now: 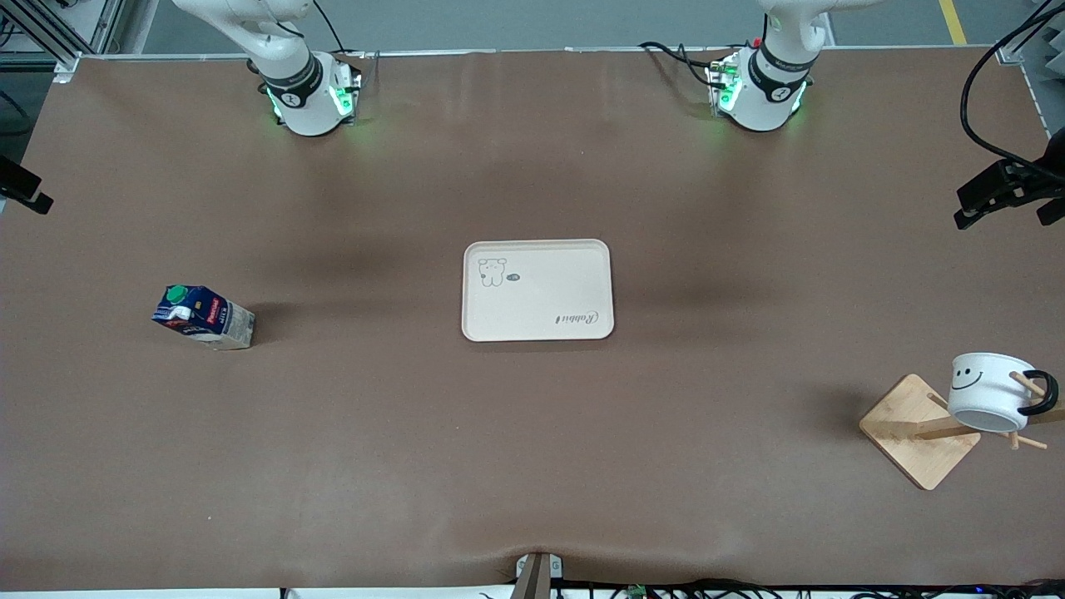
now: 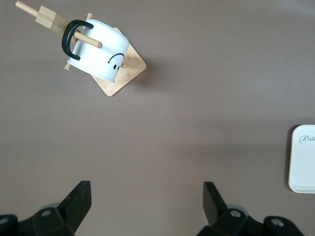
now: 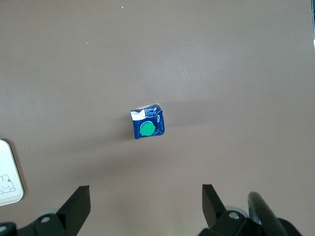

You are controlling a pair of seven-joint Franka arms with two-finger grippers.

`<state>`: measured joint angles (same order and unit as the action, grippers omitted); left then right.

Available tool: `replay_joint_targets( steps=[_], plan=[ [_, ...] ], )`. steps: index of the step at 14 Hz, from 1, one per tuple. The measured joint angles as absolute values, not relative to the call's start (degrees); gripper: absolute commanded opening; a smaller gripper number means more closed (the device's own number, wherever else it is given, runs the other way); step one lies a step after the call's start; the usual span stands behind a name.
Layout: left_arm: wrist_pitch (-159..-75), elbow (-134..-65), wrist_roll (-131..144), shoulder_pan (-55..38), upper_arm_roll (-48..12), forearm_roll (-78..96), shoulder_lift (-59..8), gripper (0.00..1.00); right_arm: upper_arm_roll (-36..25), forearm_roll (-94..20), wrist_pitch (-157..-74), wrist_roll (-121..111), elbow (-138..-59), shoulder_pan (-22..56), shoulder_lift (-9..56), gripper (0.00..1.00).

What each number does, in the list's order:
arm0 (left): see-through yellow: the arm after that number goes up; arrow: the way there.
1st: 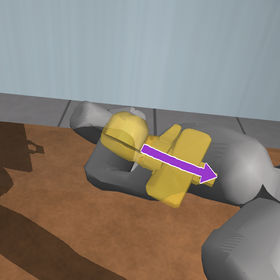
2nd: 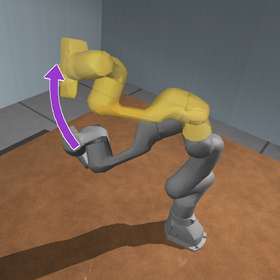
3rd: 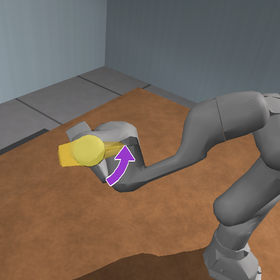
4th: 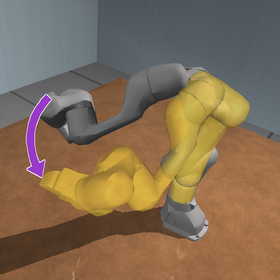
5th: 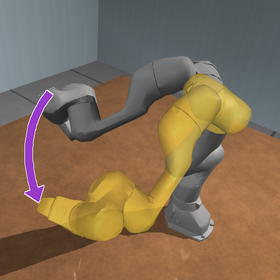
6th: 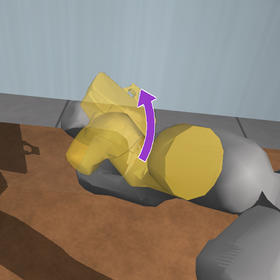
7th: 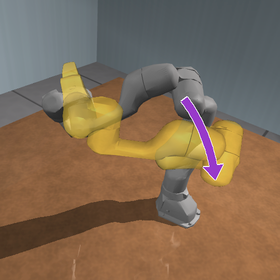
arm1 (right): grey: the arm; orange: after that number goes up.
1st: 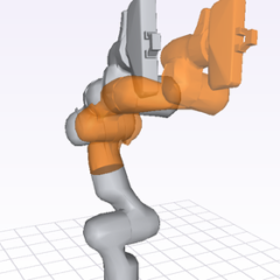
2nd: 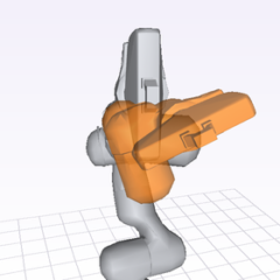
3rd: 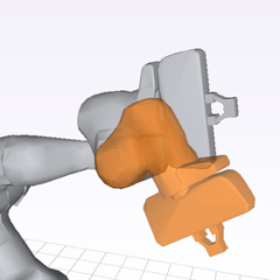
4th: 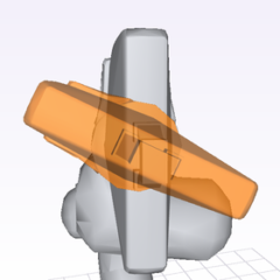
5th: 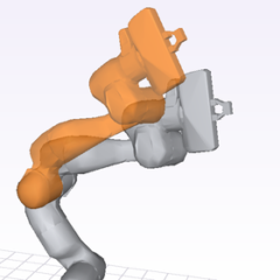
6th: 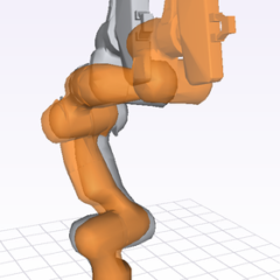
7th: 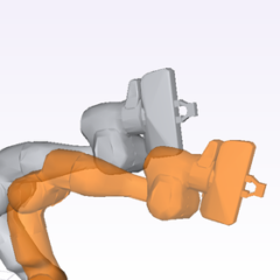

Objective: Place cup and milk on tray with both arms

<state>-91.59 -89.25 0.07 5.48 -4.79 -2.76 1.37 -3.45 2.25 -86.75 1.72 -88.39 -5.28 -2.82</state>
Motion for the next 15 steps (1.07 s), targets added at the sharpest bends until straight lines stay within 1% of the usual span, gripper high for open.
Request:
replay_joint_targets(
  steps=[9, 12, 15],
  plan=[
    [-91.8, -89.3, 0.1, 6.2, -4.5, -2.8, 1.4, 1.0, -3.6, 2.3, -86.7, 1.7, -88.4, -5.3, -2.8, 1.0],
    [-94.0, -90.0, 0.3, 8.6, -4.3, -2.5, 1.4, 1.0, -3.6, 2.3, -86.7, 1.7, -88.4, -5.3, -2.8, 1.0],
    [-97.8, -92.2, 1.6, 10.8, -4.2, -0.2, 1.4, 1.0, -3.6, 2.2, -86.7, 1.7, -88.4, -5.3, -2.8, 1.0]
  ],
)
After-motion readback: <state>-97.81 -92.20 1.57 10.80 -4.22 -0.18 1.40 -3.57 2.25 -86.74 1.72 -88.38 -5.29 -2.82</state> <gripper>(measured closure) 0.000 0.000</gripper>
